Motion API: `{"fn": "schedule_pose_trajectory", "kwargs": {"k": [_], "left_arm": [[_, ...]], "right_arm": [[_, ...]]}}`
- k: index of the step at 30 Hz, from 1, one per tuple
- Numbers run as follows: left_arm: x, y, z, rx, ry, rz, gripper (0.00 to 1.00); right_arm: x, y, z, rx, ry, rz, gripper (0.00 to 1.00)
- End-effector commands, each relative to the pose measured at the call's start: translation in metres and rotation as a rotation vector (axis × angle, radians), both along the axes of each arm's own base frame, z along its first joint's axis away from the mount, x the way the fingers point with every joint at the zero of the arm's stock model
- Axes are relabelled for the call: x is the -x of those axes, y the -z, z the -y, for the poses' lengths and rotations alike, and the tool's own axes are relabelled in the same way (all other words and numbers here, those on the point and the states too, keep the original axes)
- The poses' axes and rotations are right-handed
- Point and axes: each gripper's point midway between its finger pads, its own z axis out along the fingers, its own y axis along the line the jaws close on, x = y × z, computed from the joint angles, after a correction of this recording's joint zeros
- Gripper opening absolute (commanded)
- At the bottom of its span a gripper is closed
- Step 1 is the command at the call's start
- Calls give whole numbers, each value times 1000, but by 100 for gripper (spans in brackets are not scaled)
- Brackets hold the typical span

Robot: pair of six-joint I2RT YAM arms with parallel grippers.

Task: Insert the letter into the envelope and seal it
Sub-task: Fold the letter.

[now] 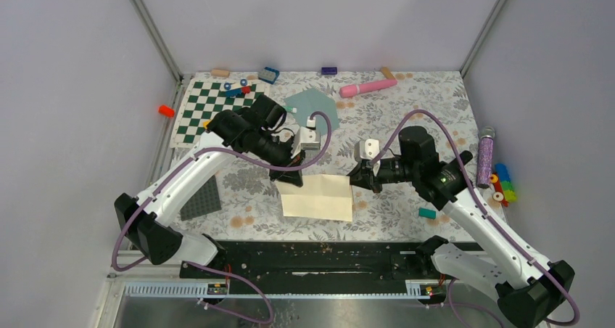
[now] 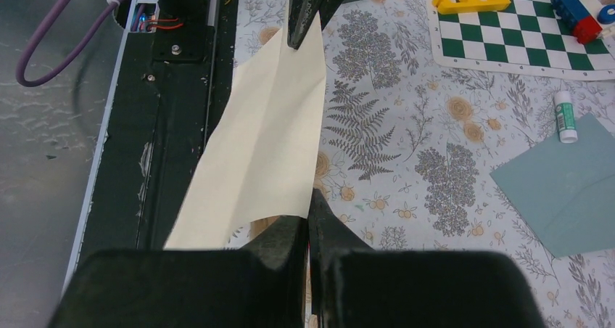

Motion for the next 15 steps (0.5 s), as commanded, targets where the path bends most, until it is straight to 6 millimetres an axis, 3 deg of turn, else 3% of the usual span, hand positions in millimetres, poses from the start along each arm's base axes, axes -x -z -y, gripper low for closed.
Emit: {"fn": "schedule_pose_trajectory", "kwargs": {"k": [1,4,8,9,12,15], "left_arm": [[0,-19,1,48,19,74,0],[0,-21,0,49,17,78,0],[-3,-22,-1,39,4,97,0],[-5,-23,-2,33,-4,111,0],[-19,-29,-5,13,-70,174,0],[-39,-36,-11,-15,-181,251,0]], "right_arm": [[-5,-8,3,-12,20,54,0],[-6,-9,4,-11,27,62,12],[-13,-8,8,10,65,88,85],[-15,-7,11,30,77,111,97],[-19,-11,26,98,114,171,100],[-9,-17,39,146,99,205,100]]}}
